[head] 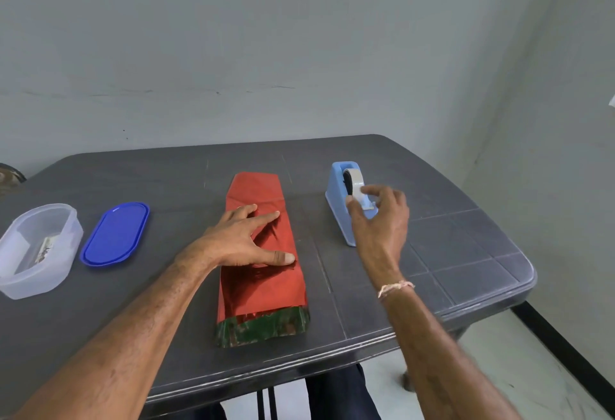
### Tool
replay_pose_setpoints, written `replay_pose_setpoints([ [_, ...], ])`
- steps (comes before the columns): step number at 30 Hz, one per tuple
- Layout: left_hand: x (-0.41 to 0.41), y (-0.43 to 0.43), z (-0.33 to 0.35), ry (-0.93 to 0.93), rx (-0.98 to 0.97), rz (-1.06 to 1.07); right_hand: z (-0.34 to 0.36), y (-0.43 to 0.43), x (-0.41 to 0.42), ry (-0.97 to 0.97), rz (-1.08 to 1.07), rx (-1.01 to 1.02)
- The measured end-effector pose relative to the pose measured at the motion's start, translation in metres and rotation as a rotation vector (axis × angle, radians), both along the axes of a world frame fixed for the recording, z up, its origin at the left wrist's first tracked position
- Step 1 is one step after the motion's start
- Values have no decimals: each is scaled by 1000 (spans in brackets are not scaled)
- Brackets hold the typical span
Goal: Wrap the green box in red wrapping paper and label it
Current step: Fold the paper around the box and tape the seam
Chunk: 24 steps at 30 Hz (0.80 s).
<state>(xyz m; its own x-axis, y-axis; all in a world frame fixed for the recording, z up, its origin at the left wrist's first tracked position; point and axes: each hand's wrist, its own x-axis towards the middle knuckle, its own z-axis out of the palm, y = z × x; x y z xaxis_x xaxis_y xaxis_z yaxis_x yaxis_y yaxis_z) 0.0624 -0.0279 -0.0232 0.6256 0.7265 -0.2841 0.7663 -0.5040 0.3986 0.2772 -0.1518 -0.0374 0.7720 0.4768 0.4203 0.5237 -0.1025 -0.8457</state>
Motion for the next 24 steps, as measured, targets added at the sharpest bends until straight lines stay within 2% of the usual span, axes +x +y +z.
replay_pose_setpoints([
  [1,0,0,0,0,3,-1,1,0,11,-4,-25,-78],
  [3,0,1,-1,-5,0,-2,-2,3,29,114,32,-269],
  [5,0,1,-2,-5,4,-3,-11,6,37,217,88,-350],
  [10,0,0,-2,3,10,3,-28,18,31,132,-12,-316],
  [14,0,-1,-1,11,13,8,-28,30,35,133,56,-316],
  [18,1,-3,-2,13,26,7,-16,30,45,243,162,-280],
  [20,1,-3,-2,11,28,8,-5,31,56,269,182,-319],
  [24,-1,2,-5,2,30,-1,21,42,82,440,322,-436],
])
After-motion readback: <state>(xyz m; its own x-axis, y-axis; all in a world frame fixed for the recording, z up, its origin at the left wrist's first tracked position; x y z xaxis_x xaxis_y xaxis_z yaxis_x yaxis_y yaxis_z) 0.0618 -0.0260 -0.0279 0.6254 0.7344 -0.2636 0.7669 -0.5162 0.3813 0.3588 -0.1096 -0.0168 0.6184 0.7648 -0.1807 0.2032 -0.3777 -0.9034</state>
